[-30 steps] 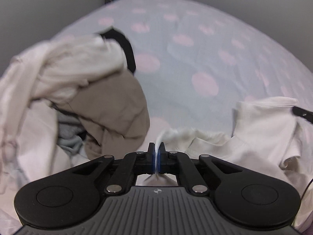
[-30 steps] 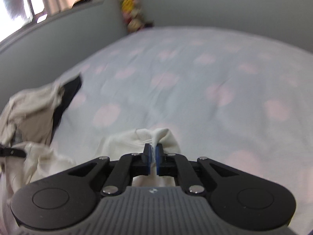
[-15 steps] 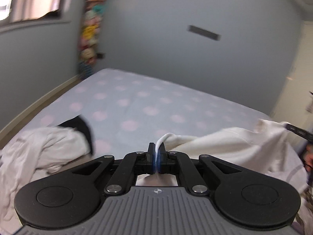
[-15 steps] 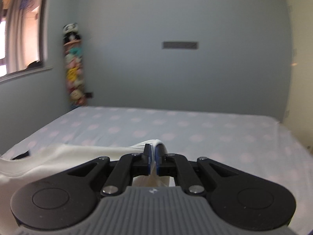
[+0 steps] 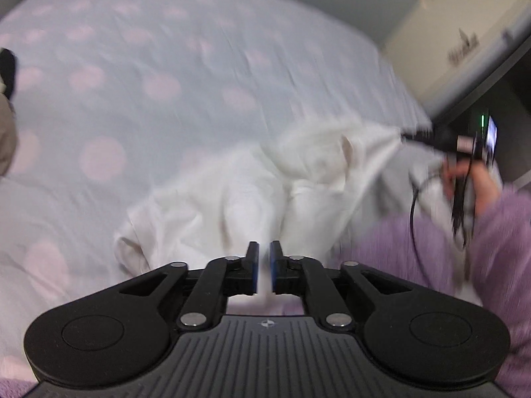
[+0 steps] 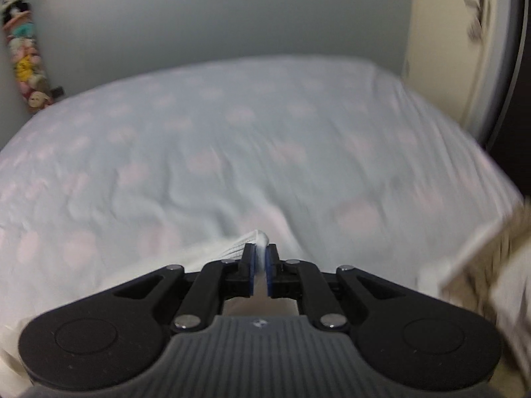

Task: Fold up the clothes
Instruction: 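Open both grippers and release the white shirt onto the bed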

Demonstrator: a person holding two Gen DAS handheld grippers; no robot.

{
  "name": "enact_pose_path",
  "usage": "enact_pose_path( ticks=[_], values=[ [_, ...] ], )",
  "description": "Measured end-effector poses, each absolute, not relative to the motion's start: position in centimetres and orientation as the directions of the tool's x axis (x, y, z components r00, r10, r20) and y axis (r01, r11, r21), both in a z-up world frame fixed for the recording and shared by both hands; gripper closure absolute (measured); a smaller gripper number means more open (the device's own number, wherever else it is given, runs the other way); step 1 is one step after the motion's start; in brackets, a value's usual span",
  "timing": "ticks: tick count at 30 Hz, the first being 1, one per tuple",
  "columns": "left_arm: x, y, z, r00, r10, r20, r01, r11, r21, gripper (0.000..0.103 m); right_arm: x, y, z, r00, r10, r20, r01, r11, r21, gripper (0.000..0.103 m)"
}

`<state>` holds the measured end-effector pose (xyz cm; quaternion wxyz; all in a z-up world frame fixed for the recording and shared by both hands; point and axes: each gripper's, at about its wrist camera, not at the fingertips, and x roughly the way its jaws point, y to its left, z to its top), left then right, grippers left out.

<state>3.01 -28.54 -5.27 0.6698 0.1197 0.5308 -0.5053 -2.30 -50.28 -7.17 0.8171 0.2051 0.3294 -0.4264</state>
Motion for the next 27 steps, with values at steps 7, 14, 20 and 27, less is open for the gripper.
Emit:
enact_pose_path(
  ticks=[7, 14, 20, 27],
  values=[
    [1.6, -29.2, -5.7, -0.020, -0.496, -0.868, 0.878, 0.407, -0.253, 0.058, -5.8, -47.4, -7.0, 0.496, -0.494, -0.714, 0.803, 0.575, 0.159, 0.067],
    [-0.6, -29.9, -7.6, -0.053, -0.474, -0.879, 0.892, 0.374, -0.256, 0.057, -3.5, -40.7, -6.1, 0.665, -0.282, -0.692, 0.635, 0.700, 0.326, 0.065],
    [-0.3, -31.6, -9.9, -0.076, -0.459, -0.885, 0.884, 0.380, -0.273, 0.057, 1.5, -36.0, -8.9, 0.655, -0.098, -0.750, 0.485, 0.816, 0.316, 0.066],
    [0.0, -33.7, -13.7, -0.134, -0.407, -0.904, 0.864, 0.398, -0.308, 0.057, 6.0, -34.7, -12.3, 0.597, 0.024, -0.802, 0.370, 0.879, 0.302, 0.066]
  ],
)
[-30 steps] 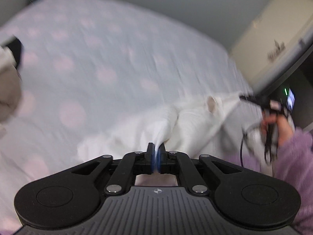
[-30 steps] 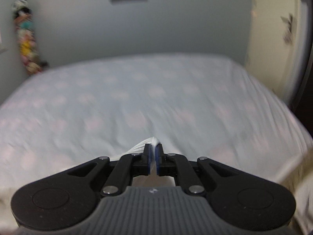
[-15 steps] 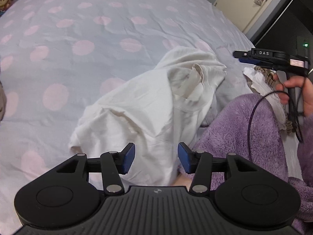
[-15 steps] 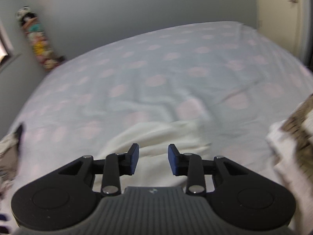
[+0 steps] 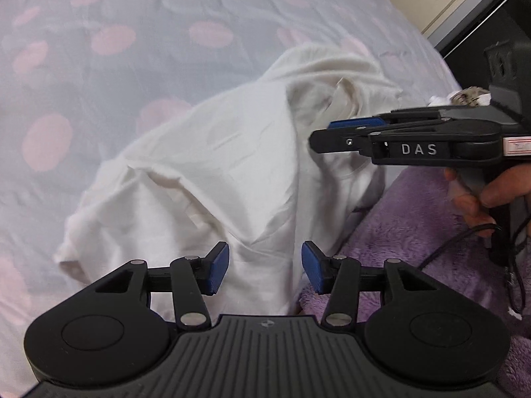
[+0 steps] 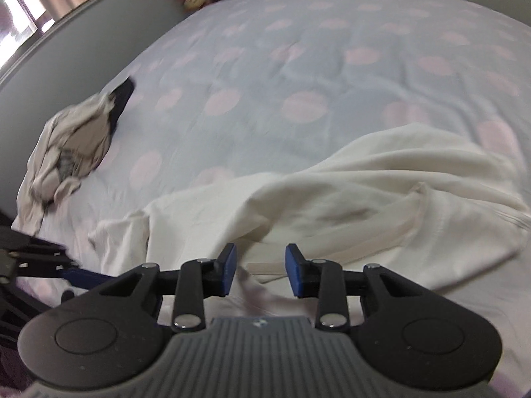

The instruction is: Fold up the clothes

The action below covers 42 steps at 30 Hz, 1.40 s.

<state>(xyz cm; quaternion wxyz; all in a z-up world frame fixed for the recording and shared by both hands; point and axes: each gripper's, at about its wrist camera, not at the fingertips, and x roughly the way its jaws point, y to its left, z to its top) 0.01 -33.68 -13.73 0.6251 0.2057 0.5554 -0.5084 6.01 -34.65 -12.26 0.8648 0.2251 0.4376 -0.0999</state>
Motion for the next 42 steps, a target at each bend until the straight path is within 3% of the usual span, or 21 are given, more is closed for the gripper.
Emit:
enact_pose_path(
  ticks=[3, 5, 7, 9, 10, 22, 28, 30, 36, 42],
  values=[
    [0.2, -34.3, -15.2, -0.158, -0.380, -0.912, 0.860, 0.400, -0.316, 0.062, 7.1, -34.4, -13.4, 0.584, 0.076, -0.808, 0.335, 0.884, 0.325, 0.066],
    [0.4, -34.4, -15.9, -0.169, -0.370, -0.914, 0.856, 0.404, -0.322, 0.079, 7.3, -34.3, -13.9, 0.574, 0.096, -0.813, 0.325, 0.885, 0.334, 0.069],
    [0.5, -34.4, -16.2, -0.177, -0.373, -0.911, 0.856, 0.398, -0.329, 0.090, 7.3, -34.3, -14.2, 0.570, 0.123, -0.812, 0.312, 0.882, 0.352, 0.092],
    [0.8, -34.1, -16.0, -0.171, -0.383, -0.908, 0.857, 0.396, -0.329, 0.096, 6.9, -34.3, -13.8, 0.578, 0.136, -0.805, 0.299, 0.882, 0.364, 0.095],
    [1.0, -33.9, -15.8, -0.167, -0.389, -0.906, 0.856, 0.398, -0.329, 0.097, 6.5, -34.4, -13.5, 0.583, 0.137, -0.801, 0.294, 0.883, 0.366, 0.099],
    [4.3, -30.2, -13.5, -0.056, -0.390, -0.919, 0.846, 0.470, -0.251, 0.098, -2.4, -34.9, -8.9, 0.679, 0.090, -0.729, 0.333, 0.846, 0.415, 0.101],
    [3.5, -29.9, -12.1, 0.008, -0.415, -0.910, 0.863, 0.463, -0.203, 0.071, -5.0, -33.9, -8.3, 0.714, 0.085, -0.694, 0.320, 0.843, 0.433, 0.101],
    [2.6, -30.0, -11.1, 0.019, -0.455, -0.890, 0.884, 0.424, -0.198, 0.055, -5.3, -33.7, -8.4, 0.718, 0.084, -0.691, 0.324, 0.839, 0.438, 0.101],
    [-0.6, -33.1, -10.4, -0.095, -0.535, -0.839, 0.929, 0.255, -0.267, 0.046, -5.9, -33.4, -8.6, 0.744, 0.086, -0.663, 0.311, 0.833, 0.457, 0.101],
    [-1.3, -37.1, -13.5, -0.257, -0.516, -0.817, 0.888, 0.207, -0.411, 0.046, -6.1, -33.3, -8.8, 0.750, 0.076, -0.657, 0.303, 0.843, 0.444, 0.101]
  ],
)
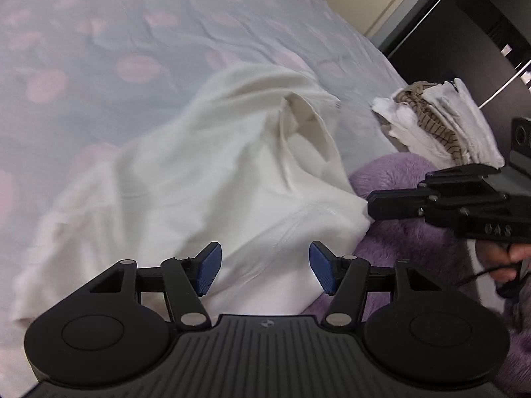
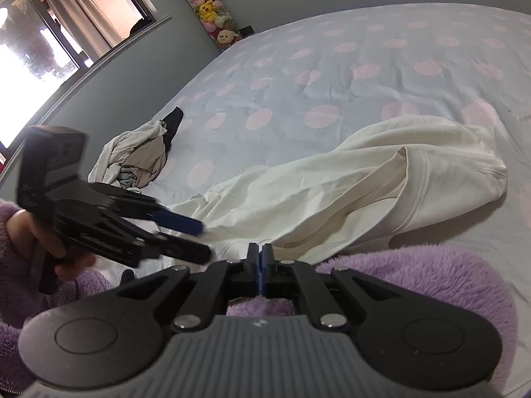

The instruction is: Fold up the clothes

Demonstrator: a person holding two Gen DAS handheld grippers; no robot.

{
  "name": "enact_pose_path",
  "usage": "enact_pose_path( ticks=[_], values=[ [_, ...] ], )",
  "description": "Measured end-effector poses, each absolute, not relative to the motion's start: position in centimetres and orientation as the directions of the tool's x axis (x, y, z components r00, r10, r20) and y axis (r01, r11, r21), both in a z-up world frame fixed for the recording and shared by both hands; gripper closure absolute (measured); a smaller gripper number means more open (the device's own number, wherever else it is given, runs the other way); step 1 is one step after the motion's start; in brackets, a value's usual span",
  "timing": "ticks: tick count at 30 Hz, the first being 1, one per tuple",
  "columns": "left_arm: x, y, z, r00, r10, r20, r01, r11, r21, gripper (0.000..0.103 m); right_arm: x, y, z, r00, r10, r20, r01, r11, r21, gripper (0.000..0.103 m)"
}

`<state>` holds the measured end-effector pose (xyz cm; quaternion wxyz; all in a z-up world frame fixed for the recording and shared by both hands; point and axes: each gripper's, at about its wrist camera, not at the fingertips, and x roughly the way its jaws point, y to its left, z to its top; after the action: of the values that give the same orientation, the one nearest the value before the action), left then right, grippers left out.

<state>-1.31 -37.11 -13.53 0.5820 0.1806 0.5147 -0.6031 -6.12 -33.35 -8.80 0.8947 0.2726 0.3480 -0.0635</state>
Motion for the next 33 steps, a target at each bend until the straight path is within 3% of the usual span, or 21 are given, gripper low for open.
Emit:
enact_pose_path(
  ticks=[4, 11, 14, 20, 23, 27, 30, 32, 33],
  values=[
    [-1.9, -38.6, -15.1, -0.322, -0.496, -0.806, 0.866, 0.189, -0.463, 0.050, -6.3, -33.4, -9.1, 0.748, 0.069, -0.660, 0.307, 0.846, 0.436, 0.101],
    [-2.5, -39.4, -16.4, -0.382, -0.485, -0.787, 0.848, 0.155, -0.507, 0.091, -6.8, -33.8, -10.1, 0.739, 0.074, -0.669, 0.322, 0.834, 0.448, 0.101],
    [-2.5, -39.0, -15.8, -0.363, -0.497, -0.788, 0.858, 0.152, -0.491, 0.099, -6.7, -33.8, -10.1, 0.734, 0.074, -0.675, 0.321, 0.838, 0.441, 0.101],
    [-2.0, -37.7, -13.0, -0.307, -0.517, -0.799, 0.884, 0.155, -0.440, 0.101, -6.8, -34.0, -9.3, 0.736, 0.039, -0.676, 0.355, 0.828, 0.434, 0.092],
    [-2.3, -36.7, -11.2, -0.287, -0.526, -0.801, 0.896, 0.147, -0.418, 0.102, -7.0, -34.2, -8.5, 0.746, 0.071, -0.662, 0.366, 0.788, 0.496, 0.089],
    [-2.8, -35.5, -8.4, -0.264, -0.566, -0.781, 0.907, 0.128, -0.400, 0.103, -7.3, -33.5, -7.5, 0.779, 0.147, -0.610, 0.334, 0.726, 0.601, 0.062],
    [-3.2, -35.4, -7.5, -0.232, -0.560, -0.795, 0.928, 0.118, -0.354, 0.103, -7.2, -32.5, -6.6, 0.795, 0.171, -0.582, 0.307, 0.715, 0.628, 0.062],
    [-3.5, -35.5, -7.8, -0.202, -0.546, -0.813, 0.944, 0.114, -0.311, 0.101, -7.0, -32.3, -6.3, 0.777, 0.128, -0.616, 0.335, 0.745, 0.577, 0.062],
    [-3.5, -35.6, -8.2, -0.189, -0.538, -0.822, 0.946, 0.126, -0.300, 0.093, -6.9, -32.2, -6.2, 0.765, 0.102, -0.636, 0.353, 0.760, 0.546, 0.062]
  ],
)
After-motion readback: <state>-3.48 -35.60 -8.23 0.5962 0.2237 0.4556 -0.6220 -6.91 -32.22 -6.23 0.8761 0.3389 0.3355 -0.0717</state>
